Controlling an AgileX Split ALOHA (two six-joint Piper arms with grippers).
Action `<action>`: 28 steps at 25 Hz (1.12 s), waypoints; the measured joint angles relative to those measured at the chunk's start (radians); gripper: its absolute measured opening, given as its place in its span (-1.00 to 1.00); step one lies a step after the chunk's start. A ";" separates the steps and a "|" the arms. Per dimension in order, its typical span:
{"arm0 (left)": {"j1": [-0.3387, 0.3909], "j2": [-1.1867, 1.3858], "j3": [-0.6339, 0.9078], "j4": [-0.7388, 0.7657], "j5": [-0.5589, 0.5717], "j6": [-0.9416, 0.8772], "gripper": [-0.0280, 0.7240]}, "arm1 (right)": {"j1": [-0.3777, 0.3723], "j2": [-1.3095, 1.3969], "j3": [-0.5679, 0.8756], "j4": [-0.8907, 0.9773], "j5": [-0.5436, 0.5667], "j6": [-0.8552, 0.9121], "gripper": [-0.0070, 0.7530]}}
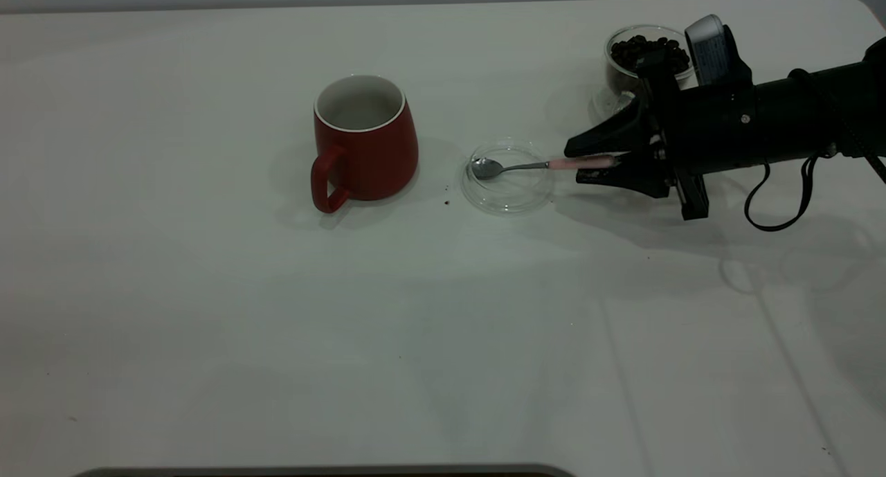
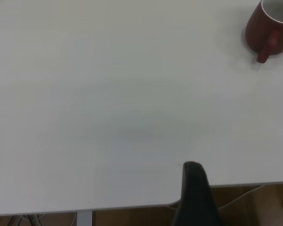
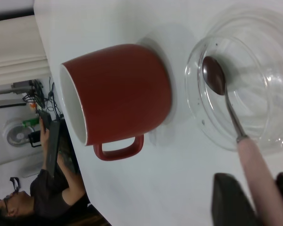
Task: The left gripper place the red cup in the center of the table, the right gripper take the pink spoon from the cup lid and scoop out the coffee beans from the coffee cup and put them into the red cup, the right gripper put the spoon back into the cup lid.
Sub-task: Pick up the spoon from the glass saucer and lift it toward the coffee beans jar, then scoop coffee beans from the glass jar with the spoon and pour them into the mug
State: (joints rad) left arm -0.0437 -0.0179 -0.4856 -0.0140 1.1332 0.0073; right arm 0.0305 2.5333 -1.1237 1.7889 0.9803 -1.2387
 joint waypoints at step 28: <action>0.000 0.000 0.000 0.000 0.000 -0.007 0.59 | -0.194 -0.368 -0.041 -0.342 -0.145 0.052 -0.71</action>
State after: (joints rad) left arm -0.0437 -0.0179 -0.4856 -0.0140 1.1332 0.0000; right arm -0.1631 2.1651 -1.1645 1.4466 0.8356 -1.1864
